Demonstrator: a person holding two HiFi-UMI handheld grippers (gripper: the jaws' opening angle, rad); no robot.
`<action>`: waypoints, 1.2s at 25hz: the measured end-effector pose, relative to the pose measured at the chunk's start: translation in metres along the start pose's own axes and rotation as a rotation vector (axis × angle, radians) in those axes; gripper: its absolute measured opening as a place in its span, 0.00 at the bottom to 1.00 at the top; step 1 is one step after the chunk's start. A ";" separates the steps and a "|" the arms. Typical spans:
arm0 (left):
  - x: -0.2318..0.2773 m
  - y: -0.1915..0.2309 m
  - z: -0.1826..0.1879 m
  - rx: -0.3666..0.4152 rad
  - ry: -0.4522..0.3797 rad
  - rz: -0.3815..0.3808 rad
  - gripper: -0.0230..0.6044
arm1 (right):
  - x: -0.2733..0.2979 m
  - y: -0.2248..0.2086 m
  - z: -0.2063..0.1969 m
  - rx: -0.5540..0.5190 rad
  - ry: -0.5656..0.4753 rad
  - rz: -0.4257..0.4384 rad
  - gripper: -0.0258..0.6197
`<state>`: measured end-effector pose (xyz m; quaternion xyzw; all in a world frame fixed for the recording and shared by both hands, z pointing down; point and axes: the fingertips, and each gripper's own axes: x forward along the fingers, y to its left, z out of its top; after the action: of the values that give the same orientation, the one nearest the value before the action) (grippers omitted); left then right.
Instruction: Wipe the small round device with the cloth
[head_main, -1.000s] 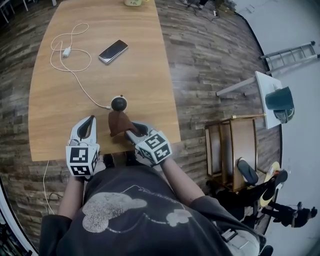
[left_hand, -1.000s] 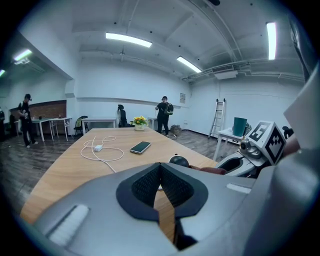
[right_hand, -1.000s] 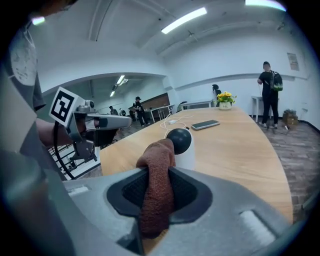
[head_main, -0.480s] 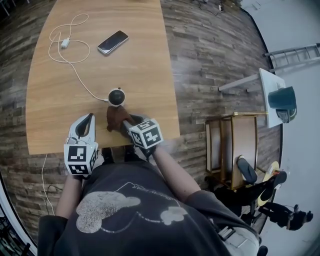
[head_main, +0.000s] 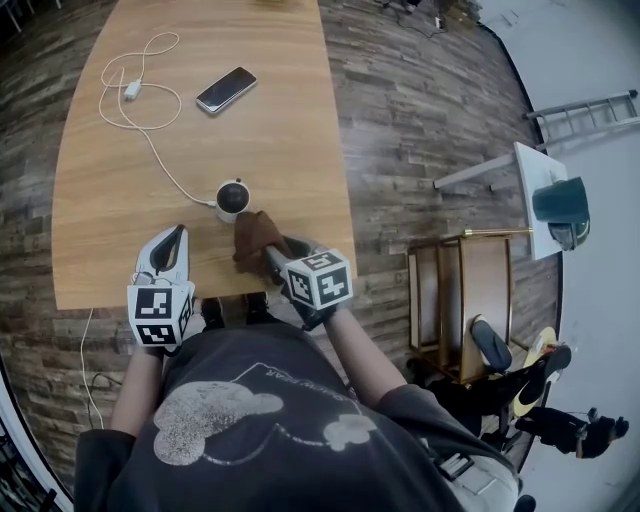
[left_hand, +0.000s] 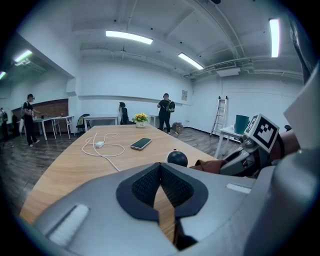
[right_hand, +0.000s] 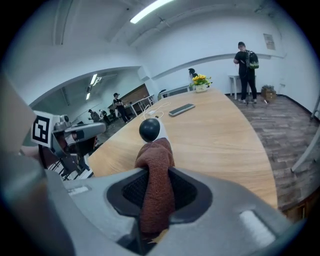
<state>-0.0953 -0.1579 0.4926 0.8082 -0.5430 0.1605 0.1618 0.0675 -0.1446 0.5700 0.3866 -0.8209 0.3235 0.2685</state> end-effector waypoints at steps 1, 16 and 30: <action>0.000 0.002 0.002 0.002 -0.006 0.002 0.07 | -0.008 -0.006 0.007 0.010 -0.028 -0.019 0.16; -0.007 0.008 0.007 0.009 -0.011 0.022 0.07 | 0.030 -0.032 0.037 -0.032 -0.010 -0.094 0.16; -0.005 0.007 0.006 0.007 -0.004 0.053 0.07 | 0.018 -0.055 0.056 -0.115 -0.067 -0.107 0.16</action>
<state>-0.1034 -0.1591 0.4857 0.7946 -0.5638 0.1650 0.1534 0.0913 -0.2217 0.5643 0.4246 -0.8247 0.2477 0.2797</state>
